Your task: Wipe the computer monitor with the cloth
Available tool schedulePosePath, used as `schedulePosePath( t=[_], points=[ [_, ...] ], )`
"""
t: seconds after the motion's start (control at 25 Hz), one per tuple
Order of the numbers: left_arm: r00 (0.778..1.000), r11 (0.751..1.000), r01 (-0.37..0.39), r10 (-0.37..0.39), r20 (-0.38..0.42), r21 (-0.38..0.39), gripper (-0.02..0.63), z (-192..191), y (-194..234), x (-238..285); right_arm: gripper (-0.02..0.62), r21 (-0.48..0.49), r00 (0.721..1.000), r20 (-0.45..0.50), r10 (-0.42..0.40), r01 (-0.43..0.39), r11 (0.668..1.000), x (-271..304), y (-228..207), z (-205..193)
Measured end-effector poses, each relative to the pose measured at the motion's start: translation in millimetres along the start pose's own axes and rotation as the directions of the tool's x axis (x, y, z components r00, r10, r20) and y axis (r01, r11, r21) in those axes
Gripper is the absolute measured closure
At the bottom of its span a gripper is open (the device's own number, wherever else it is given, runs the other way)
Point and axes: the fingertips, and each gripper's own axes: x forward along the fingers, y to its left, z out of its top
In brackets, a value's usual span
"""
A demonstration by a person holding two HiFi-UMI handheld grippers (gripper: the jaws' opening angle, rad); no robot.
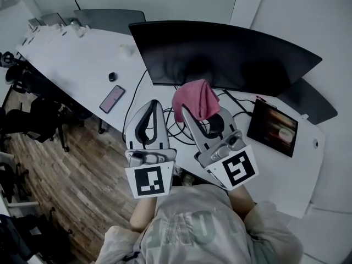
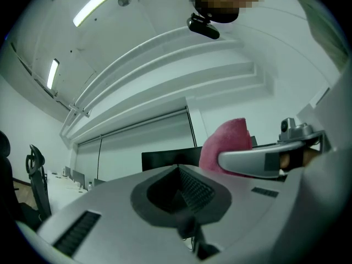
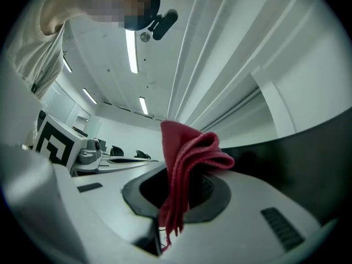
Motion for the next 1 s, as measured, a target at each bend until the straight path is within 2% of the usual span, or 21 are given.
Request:
schedulePosePath(
  t=[0.16, 0.28, 0.4, 0.48, 0.56, 0.64, 0.84, 1.0],
  points=[
    [1.0, 1.0, 0.022, -0.022, -0.003, -0.004, 0.591, -1, 3, 3, 0.54, 0.038, 1.0, 0.0, -0.014, 0.014, 0.999, 4, 1, 0],
    [0.998, 0.998, 0.058, -0.058, 0.002, -0.022, 0.591, -3, -3, 10, 0.54, 0.011, 0.999, 0.0, -0.048, 0.048, 0.999, 2, -5, 1],
    [0.991, 0.99, 0.137, -0.136, 0.018, -0.046, 0.591, -1, -24, 21, 0.541, -0.029, 0.994, -0.007, -0.106, 0.105, 0.994, -7, -18, 6],
    [0.978, 0.976, 0.208, -0.207, 0.031, -0.062, 0.591, 0, -47, 31, 0.54, -0.048, 0.987, -0.016, -0.161, 0.16, 0.986, -18, -32, 9],
    [0.958, 0.955, 0.287, -0.284, 0.046, -0.077, 0.591, 1, -75, 43, 0.54, -0.081, 0.971, -0.027, -0.237, 0.234, 0.969, -36, -50, 11],
    [0.93, 0.926, 0.367, -0.362, 0.065, -0.092, 0.591, 4, -105, 54, 0.54, -0.125, 0.943, -0.04, -0.33, 0.323, 0.938, -60, -71, 14],
    [0.843, 0.835, 0.537, -0.525, 0.119, -0.118, 0.591, 15, -185, 71, 0.54, -0.191, 0.845, -0.058, -0.532, 0.513, 0.837, -131, -118, 22],
    [0.775, 0.765, 0.632, -0.616, 0.14, -0.126, 0.591, 20, -237, 74, 0.54, -0.189, 0.766, -0.053, -0.641, 0.622, 0.76, -176, -144, 26]
  ],
)
